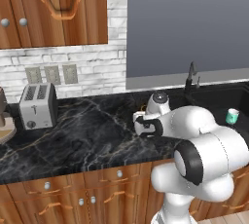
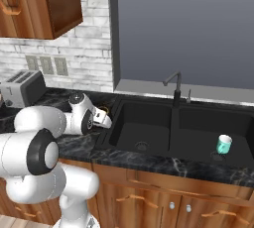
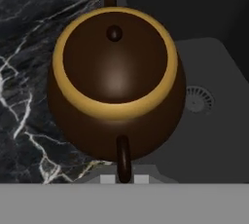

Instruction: Place the teapot in the left basin and the mug in the right basin of the sink.

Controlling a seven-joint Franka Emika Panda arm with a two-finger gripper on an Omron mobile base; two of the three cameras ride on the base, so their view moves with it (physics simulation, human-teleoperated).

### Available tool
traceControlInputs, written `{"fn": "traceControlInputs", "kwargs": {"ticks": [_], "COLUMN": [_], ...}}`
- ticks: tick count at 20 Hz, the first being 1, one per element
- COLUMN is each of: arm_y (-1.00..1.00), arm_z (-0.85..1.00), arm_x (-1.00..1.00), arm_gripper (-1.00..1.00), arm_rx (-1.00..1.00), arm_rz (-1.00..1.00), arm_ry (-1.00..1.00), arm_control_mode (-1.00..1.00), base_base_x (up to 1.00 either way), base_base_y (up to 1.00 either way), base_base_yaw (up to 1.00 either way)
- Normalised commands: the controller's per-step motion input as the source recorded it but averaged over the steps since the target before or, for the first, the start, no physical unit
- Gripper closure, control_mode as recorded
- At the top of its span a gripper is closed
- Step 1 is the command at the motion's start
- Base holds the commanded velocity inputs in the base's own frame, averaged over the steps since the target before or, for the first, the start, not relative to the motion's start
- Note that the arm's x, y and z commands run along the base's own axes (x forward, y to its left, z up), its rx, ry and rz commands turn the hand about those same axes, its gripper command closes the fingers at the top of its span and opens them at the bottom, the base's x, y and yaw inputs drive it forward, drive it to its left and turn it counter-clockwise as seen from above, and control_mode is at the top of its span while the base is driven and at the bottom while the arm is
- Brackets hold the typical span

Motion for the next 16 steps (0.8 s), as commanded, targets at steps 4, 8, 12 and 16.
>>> {"fn": "traceControlInputs", "kwargs": {"ticks": [4,8,12,16], "arm_y": [-0.56,-0.58,-0.55,-0.51], "arm_z": [0.07,0.0,0.0,0.0], "arm_x": [0.14,0.15,0.18,0.17], "arm_gripper": [1.0,1.0,1.0,1.0], "arm_rx": [0.0,0.0,0.0,0.0], "arm_rz": [-0.08,-0.08,-0.07,-0.06], "arm_ry": [0.0,0.0,0.02,0.01], "arm_control_mode": [-1.0,-1.0,-1.0,-1.0], "base_base_x": [0.0,0.0,0.0,0.0], "base_base_y": [0.0,0.0,0.0,0.0], "base_base_yaw": [0.0,0.0,0.0,0.0]}}
